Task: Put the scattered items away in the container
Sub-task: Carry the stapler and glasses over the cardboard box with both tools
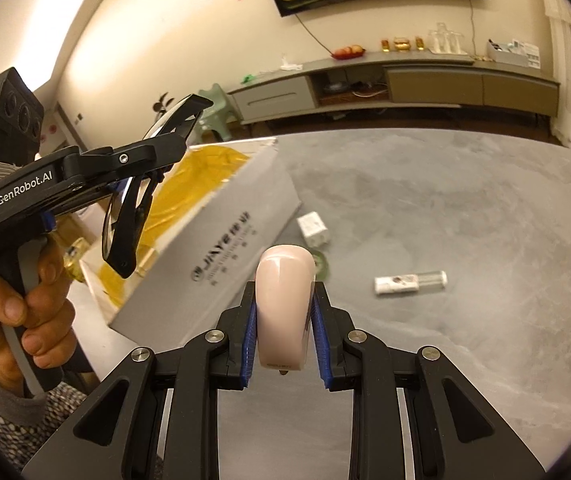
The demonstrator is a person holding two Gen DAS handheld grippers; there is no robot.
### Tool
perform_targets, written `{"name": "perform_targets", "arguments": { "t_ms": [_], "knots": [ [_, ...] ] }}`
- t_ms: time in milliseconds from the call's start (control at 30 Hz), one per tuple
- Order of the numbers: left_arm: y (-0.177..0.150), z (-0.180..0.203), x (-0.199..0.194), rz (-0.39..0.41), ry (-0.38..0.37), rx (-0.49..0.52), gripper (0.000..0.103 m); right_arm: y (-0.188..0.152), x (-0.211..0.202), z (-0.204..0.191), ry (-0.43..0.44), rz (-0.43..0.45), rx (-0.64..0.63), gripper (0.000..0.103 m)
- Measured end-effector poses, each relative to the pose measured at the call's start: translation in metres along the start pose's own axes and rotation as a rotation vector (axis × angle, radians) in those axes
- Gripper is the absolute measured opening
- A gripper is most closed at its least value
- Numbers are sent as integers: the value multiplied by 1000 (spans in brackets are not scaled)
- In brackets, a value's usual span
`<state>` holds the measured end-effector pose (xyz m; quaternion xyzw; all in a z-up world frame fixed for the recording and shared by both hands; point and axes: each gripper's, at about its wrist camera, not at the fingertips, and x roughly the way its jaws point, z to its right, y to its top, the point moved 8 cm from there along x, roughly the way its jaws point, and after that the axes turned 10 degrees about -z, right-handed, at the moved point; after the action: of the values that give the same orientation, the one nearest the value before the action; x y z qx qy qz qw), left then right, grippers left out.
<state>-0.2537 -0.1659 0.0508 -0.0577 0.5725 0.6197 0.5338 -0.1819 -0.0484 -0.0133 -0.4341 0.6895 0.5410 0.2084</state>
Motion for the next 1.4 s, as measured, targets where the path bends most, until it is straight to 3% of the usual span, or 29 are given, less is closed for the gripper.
{"name": "perform_targets", "arguments": {
  "t_ms": [533, 833, 1167, 1400],
  "knots": [
    [20, -90, -60, 78, 107, -98, 40, 32, -4, -57, 71, 53, -70, 26],
    [38, -127, -55, 55, 142, -97, 40, 48, 1, -85, 81, 55, -114, 26],
    [48, -159, -22, -37, 95, -108, 40, 85, 22, -113, 75, -2, -160, 26],
    [47, -177, -13, -85, 158, -80, 40, 111, 46, -136, 28, -42, -240, 26]
  ]
}}
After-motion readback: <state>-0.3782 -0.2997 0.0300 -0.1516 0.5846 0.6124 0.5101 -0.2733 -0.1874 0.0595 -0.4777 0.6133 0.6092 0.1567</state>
